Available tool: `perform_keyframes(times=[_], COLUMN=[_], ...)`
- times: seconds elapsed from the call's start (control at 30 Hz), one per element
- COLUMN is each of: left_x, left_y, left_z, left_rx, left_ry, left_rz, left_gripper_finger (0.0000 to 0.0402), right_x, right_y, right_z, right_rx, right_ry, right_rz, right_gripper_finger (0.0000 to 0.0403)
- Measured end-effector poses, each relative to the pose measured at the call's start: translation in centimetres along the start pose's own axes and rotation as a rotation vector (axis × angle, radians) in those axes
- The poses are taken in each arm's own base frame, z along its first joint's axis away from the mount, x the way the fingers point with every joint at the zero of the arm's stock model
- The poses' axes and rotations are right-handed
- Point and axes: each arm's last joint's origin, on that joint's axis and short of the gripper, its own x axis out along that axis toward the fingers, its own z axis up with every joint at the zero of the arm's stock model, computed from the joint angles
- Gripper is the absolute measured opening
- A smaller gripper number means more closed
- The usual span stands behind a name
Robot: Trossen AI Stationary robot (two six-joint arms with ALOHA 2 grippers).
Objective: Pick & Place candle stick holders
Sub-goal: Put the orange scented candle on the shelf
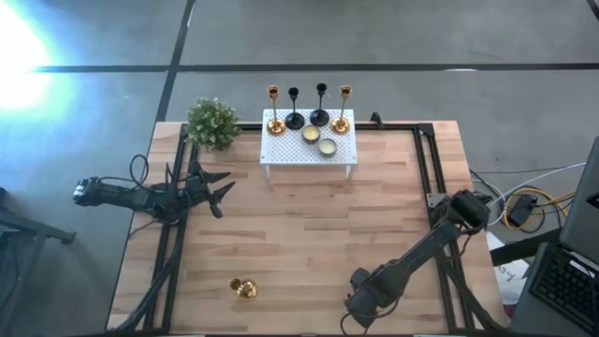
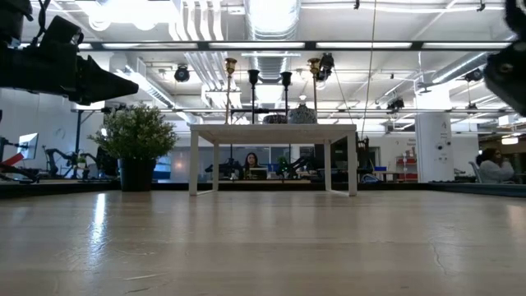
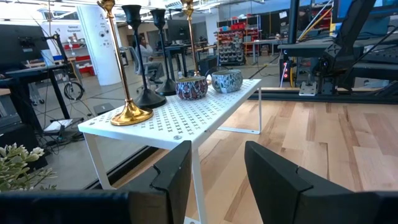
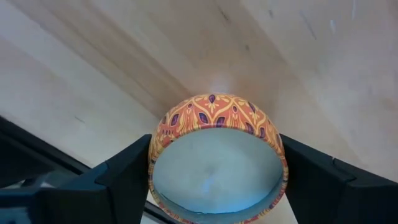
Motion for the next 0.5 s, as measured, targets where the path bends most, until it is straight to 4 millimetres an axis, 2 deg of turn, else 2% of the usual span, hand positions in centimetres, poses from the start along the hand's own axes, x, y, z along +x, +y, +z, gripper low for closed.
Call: perform_keyframes(times=[0.23,0.37,0.5], left_x=[0.0,0.0,0.0], left_y=[0.0,0.0,0.0], left_z=[0.0,0.0,0.0], left_rx=[0.001,0.0,0.0], left_ry=[0.0,0.0,0.0], left_rz=[0.0,0.0,0.0], left_gripper_finger=[0.0154,0.0154,0.0154], right_x=[-1.5,-2.6,-3.7], right_y=[0.6,0.6,0.1], right_z=[2.2,4.4,7.5], right_rx=[-0.075,-0.134,-0.191], right_ry=[-0.014,-0.037,-0.072], right_rz=[0.052,0.082,0.1], right_gripper_finger=[0.0285,0.0285,0.0285])
